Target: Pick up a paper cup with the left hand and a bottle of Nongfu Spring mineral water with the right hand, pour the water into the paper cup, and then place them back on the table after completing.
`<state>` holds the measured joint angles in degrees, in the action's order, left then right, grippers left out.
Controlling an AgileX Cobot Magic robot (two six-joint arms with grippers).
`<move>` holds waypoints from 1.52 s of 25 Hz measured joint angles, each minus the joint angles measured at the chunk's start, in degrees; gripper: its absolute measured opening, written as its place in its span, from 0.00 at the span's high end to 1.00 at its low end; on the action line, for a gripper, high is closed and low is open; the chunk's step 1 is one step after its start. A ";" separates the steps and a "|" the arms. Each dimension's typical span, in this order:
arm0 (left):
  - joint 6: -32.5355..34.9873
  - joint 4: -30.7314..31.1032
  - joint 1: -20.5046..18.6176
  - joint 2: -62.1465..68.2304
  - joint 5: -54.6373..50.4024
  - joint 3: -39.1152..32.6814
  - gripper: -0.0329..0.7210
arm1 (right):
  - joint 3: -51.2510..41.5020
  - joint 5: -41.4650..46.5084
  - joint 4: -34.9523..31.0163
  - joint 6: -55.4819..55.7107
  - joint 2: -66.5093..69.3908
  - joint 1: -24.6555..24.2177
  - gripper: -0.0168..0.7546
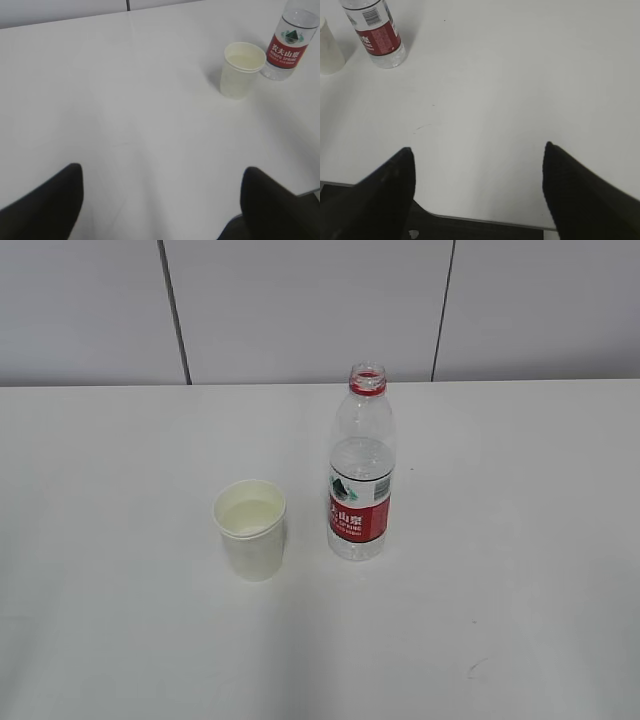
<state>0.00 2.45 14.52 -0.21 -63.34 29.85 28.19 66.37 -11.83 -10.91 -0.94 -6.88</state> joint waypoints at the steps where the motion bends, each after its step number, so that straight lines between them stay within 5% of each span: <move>1: 0.00 -0.14 0.00 0.00 0.00 0.00 0.18 | 0.00 0.00 0.00 0.00 0.00 0.00 0.22; 8: 0.00 -1.24 -1.64 0.00 0.00 0.00 0.18 | 0.00 0.00 0.00 0.00 0.00 0.00 0.22; 19: 0.00 -1.26 -13.41 0.00 0.00 0.00 0.18 | 0.00 0.00 0.00 0.00 0.00 0.00 0.22; 38: 0.00 -1.30 -13.78 0.00 0.00 0.00 0.22 | 0.00 0.00 0.00 0.00 -0.09 3.04 0.22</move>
<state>0.00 1.15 0.73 -0.21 -63.34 29.85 28.19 66.37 -11.83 -10.91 -1.04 -3.84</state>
